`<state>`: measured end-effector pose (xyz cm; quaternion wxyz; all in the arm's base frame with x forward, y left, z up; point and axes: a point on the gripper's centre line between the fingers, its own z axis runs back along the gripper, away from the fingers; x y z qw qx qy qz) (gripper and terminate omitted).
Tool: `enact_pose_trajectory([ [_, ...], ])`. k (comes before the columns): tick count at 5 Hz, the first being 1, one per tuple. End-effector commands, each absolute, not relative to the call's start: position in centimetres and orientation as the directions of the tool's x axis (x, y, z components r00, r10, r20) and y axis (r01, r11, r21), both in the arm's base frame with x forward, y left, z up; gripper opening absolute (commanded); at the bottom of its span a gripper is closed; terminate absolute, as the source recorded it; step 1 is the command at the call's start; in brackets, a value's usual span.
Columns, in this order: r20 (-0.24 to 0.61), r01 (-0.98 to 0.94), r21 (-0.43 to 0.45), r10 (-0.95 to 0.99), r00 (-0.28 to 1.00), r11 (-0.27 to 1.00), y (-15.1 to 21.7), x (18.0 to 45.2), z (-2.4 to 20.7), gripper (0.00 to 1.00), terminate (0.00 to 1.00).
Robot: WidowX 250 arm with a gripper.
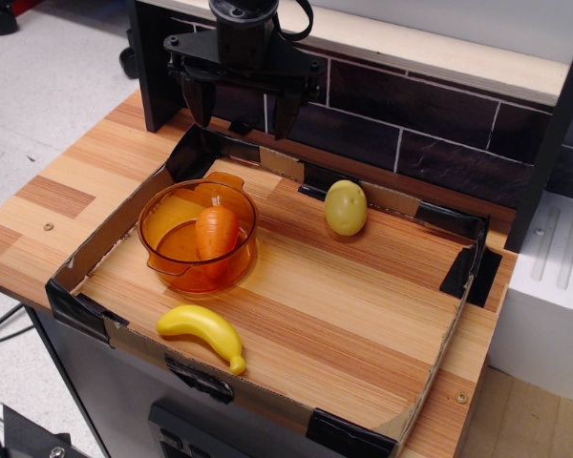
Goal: Take carrot out of pot
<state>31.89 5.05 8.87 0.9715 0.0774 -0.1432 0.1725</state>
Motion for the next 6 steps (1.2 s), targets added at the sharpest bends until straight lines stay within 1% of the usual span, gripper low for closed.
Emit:
enact_pose_trajectory([
  [1,0.305,-0.357,0.101,0.313,0.899,0.929,5.1,31.9,8.9,1.00,0.00],
  [2,0.356,-0.322,0.041,0.288,0.889,0.946,6.2,29.6,11.0,1.00,0.00],
  [3,0.358,-0.315,0.003,0.293,0.886,0.949,7.9,27.5,11.8,1.00,0.00],
  [4,0.311,-0.321,-0.005,0.307,0.900,0.947,8.9,26.6,11.3,1.00,0.00],
  [5,0.227,-0.340,-0.014,0.334,0.915,0.940,8.8,26.1,9.4,1.00,0.00],
  [6,0.157,-0.361,-0.032,0.362,0.919,0.932,7.8,26.2,8.2,1.00,0.00],
])
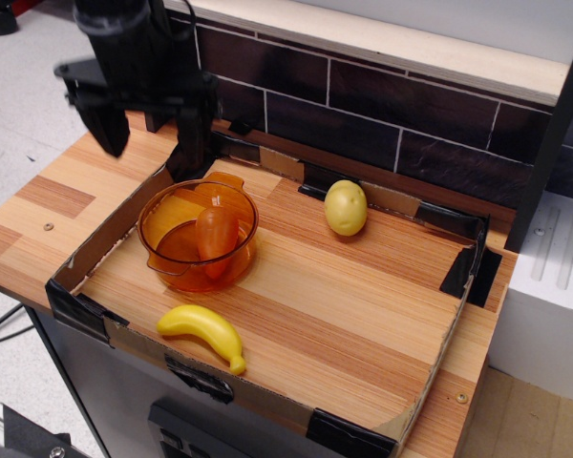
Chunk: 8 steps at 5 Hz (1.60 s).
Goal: Take carrot out of pot
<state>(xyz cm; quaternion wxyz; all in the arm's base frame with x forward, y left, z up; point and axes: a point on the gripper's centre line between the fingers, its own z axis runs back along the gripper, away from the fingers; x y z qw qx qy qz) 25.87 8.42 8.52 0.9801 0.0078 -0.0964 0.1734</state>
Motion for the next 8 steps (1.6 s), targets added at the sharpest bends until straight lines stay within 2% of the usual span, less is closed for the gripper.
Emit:
enact_pose_trajectory([
  [1,0.135,-0.378,-0.034,0.379,0.915,0.925,6.8,26.3,7.4,1.00,0.00],
  [4,0.169,-0.393,-0.006,0.388,0.906,0.919,6.1,26.5,5.1,1.00,0.00],
  [8,0.172,-0.415,0.046,0.402,0.899,0.909,6.4,27.0,2.2,1.00,0.00],
])
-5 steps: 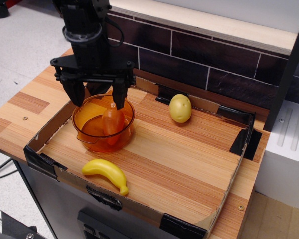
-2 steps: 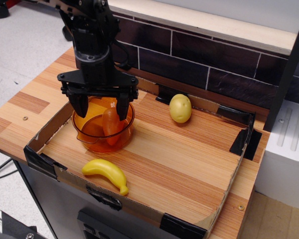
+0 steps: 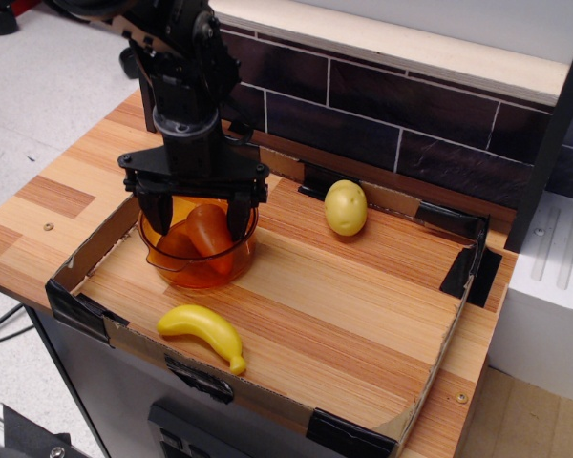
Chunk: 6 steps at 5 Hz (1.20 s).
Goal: Take carrot out of pot
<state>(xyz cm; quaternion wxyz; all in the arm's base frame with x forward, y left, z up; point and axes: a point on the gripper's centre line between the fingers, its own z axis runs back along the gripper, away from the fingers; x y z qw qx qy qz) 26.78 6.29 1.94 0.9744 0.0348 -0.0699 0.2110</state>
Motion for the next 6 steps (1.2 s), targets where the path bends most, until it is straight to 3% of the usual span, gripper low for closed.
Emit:
enact_pose_trajectory([
  [1,0.167,-0.418,0.058,0.404,0.899,0.906,6.4,26.9,1.7,1.00,0.00],
  [2,0.169,-0.423,0.067,0.407,0.897,0.904,6.5,26.8,1.4,1.00,0.00],
  [3,0.176,-0.433,0.065,0.417,0.892,0.899,6.6,26.6,1.4,0.00,0.00],
  [4,0.182,-0.448,0.054,0.432,0.883,0.892,7.0,26.3,2.5,0.00,0.00],
  [6,0.361,-0.515,0.012,0.477,0.801,0.857,8.6,26.2,9.5,0.00,0.00],
])
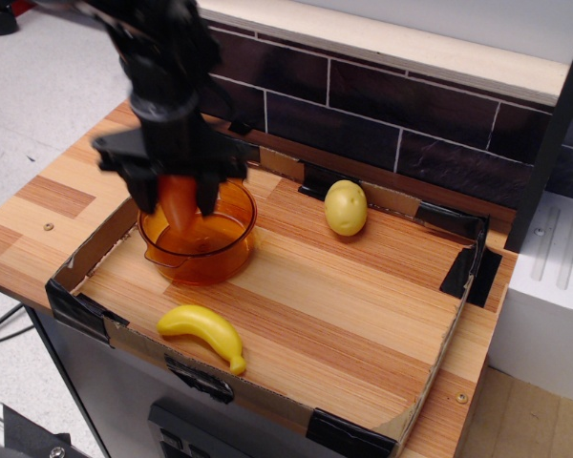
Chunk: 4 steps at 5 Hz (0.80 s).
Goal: Take carrot out of pot
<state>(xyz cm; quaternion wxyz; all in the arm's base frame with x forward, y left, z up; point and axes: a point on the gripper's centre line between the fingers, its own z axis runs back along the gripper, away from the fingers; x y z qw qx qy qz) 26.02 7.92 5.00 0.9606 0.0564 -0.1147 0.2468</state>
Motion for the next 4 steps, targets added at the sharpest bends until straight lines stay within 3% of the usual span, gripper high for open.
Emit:
enact_pose_trajectory([
  [1,0.340,-0.504,-0.030,0.483,0.807,0.863,6.9,26.1,11.4,0.00,0.00],
  [2,0.302,-0.455,-0.012,0.437,0.847,0.890,3.8,26.3,10.8,0.00,0.00],
  [4,0.140,-0.334,0.014,0.329,0.934,0.943,-2.0,24.7,7.1,0.00,0.00],
])
